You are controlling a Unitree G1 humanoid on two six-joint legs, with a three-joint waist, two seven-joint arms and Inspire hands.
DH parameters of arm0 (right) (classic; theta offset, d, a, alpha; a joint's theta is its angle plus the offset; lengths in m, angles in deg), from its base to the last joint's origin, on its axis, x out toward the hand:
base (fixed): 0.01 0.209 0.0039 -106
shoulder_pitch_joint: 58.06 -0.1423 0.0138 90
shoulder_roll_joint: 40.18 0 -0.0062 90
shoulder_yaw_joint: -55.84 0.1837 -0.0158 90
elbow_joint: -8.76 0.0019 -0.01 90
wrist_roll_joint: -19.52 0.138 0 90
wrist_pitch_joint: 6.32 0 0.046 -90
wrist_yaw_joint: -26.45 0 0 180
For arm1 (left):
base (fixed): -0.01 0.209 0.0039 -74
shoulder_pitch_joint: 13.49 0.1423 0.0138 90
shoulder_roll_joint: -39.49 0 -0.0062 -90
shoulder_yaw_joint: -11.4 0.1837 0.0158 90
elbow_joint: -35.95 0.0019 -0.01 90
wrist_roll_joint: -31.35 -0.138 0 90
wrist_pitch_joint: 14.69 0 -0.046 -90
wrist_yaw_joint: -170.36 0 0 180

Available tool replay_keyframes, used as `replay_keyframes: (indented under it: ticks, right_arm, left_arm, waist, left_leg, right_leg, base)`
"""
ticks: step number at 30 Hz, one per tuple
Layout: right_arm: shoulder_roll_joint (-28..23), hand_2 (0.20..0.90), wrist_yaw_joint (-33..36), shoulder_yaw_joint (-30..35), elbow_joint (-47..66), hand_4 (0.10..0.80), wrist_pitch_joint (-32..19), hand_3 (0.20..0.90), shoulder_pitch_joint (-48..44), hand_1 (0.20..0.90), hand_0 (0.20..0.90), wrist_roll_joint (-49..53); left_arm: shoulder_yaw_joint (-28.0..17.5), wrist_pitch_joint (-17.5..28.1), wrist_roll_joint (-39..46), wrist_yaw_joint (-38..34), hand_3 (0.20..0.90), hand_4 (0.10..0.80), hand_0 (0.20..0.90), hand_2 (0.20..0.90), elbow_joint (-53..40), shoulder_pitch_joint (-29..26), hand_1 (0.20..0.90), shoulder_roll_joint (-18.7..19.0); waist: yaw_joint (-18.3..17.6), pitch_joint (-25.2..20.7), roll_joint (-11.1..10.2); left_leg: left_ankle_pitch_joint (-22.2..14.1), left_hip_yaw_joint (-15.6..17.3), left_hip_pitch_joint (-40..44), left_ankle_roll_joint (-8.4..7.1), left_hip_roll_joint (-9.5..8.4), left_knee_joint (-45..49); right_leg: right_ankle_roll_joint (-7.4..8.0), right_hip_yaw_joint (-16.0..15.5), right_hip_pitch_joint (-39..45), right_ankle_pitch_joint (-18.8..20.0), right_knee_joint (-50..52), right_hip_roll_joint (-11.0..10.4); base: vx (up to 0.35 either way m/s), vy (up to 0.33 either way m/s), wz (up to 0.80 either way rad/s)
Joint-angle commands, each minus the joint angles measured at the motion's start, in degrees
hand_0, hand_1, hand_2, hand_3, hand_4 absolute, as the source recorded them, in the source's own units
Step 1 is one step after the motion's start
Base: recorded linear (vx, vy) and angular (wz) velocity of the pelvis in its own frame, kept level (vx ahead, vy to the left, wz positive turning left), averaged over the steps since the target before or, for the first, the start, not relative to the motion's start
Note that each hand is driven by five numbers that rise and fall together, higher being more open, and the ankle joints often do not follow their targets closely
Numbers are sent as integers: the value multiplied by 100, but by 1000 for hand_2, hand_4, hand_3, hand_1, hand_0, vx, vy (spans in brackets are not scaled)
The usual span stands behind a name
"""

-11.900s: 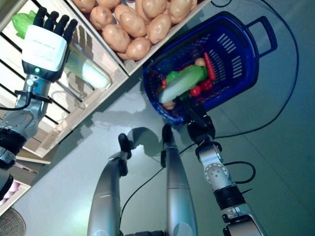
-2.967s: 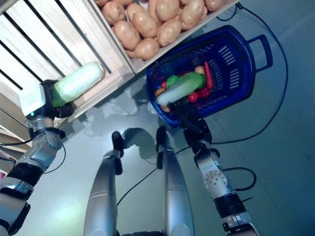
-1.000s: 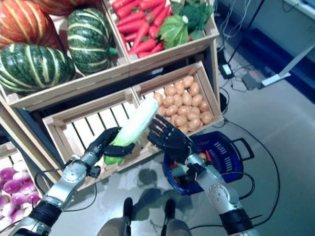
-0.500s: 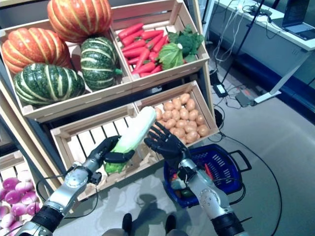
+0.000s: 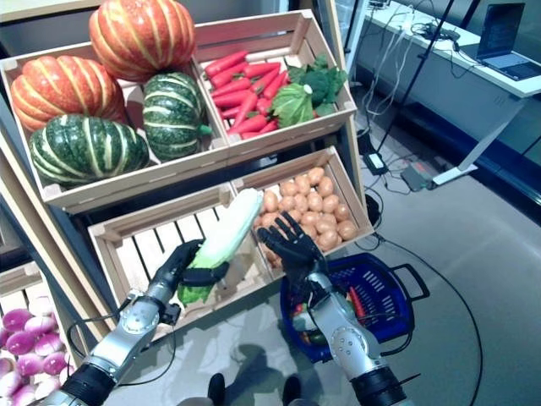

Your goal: Put vegetables into the basket

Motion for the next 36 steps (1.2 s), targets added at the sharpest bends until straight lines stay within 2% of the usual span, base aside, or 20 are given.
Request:
replay_keyframes:
  ticks: [1, 4, 8, 23, 36]
  right_arm:
    - [209, 900, 179, 86, 410, 800, -550, 900, -340, 900, 900, 293]
    - [199, 900, 377, 28, 406, 800, -490, 900, -316, 900, 900, 295]
    - [164, 900, 287, -35, 420, 800, -417, 900, -332, 900, 900, 416]
    - [-80, 900, -809, -241, 508, 800, 163, 900, -571, 900, 900, 768]
    - [-35, 900, -1090, -267, 330, 800, 170, 900, -982, 900, 900, 896]
  left_arm:
    - [-65, 491, -211, -290, 300, 400, 300, 300, -517, -528, 300, 107]
    - [-55, 545, -295, -434, 300, 400, 300, 300, -559, -529, 300, 146]
    - [1, 527, -406, -342, 300, 400, 300, 300, -628, -572, 300, 167]
    - [234, 627, -135, 426, 300, 400, 300, 300, -604, -669, 300, 272]
    - [462, 694, -11, 989, 300, 400, 300, 300, -452, -828, 300, 279]
  waist:
    - [36, -340, -153]
    - [43, -351, -155]
    - [44, -347, -166]
    - [64, -402, -197]
    - [92, -455, -194]
  left_leg:
    - [-457, -44, 69, -39, -176, 9]
    - [-460, -48, 72, -43, -172, 9]
    - [-457, -54, 72, -44, -163, 9]
    - [-486, -97, 95, -47, -171, 9]
    - [-512, -101, 108, -44, -166, 9]
  right_leg:
    - [284, -170, 270, -22, 10, -318]
    - [295, -147, 270, -23, 10, -323]
    - [299, -133, 267, -15, 10, -319]
    - [322, -99, 291, -24, 10, -316]
    - [345, -100, 303, -43, 10, -342]
  base:
    - [0, 0, 0]
    - [0, 0, 0]
    - [0, 0, 0]
    - [0, 0, 0]
    - [0, 0, 0]
